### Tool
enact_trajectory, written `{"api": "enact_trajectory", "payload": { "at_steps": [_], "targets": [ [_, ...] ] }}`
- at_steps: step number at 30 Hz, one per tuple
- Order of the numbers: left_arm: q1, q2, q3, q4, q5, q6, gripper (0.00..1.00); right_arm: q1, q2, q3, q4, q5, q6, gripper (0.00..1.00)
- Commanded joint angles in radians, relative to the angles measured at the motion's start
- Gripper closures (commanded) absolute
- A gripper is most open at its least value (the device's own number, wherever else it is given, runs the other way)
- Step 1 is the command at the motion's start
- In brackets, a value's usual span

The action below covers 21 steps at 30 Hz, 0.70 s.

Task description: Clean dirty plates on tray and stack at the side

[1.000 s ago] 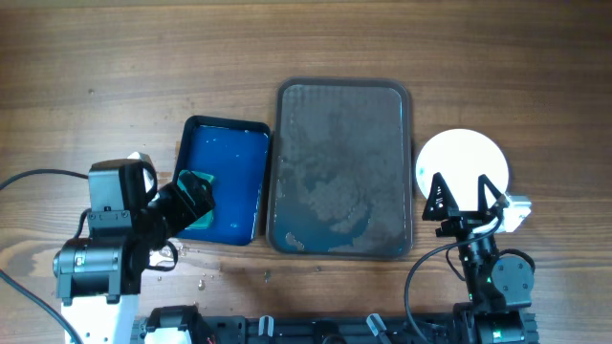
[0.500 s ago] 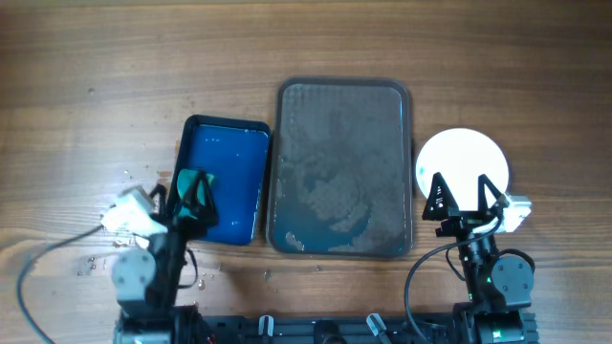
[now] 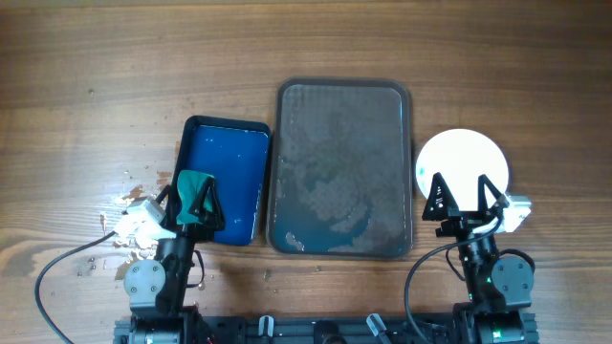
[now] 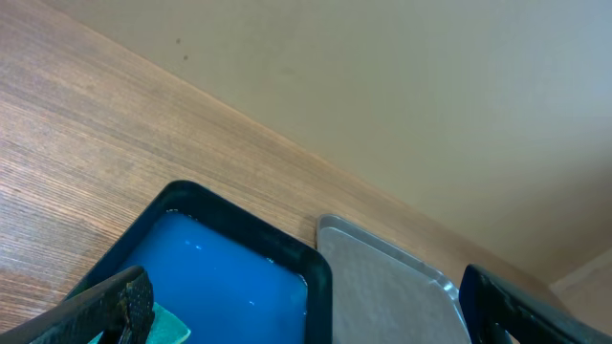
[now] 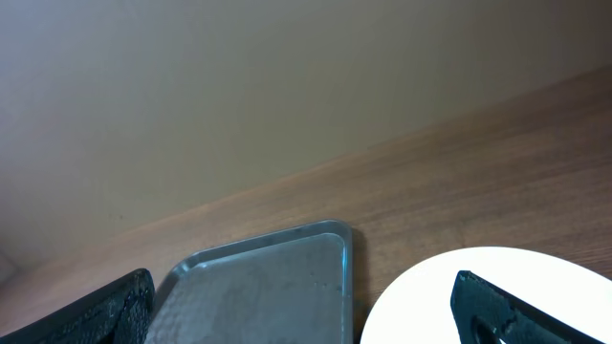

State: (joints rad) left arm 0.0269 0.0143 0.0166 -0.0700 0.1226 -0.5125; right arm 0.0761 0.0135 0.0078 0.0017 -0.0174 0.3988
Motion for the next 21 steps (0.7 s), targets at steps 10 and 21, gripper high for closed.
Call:
{"api": "enact_trajectory", "payload": {
  "at_steps": [10, 21],
  "targets": [
    [-0.005, -0.011, -0.011, 0.006, 0.015, 0.011, 0.0, -0.008, 0.007, 0.001, 0.0, 0.029, 0.001, 0.0],
    [-0.005, -0.01, -0.011, 0.007, 0.015, 0.011, 0.0, -0.057, 0.004, 0.001, 0.0, 0.029, 0.001, 0.0]
  ]
}}
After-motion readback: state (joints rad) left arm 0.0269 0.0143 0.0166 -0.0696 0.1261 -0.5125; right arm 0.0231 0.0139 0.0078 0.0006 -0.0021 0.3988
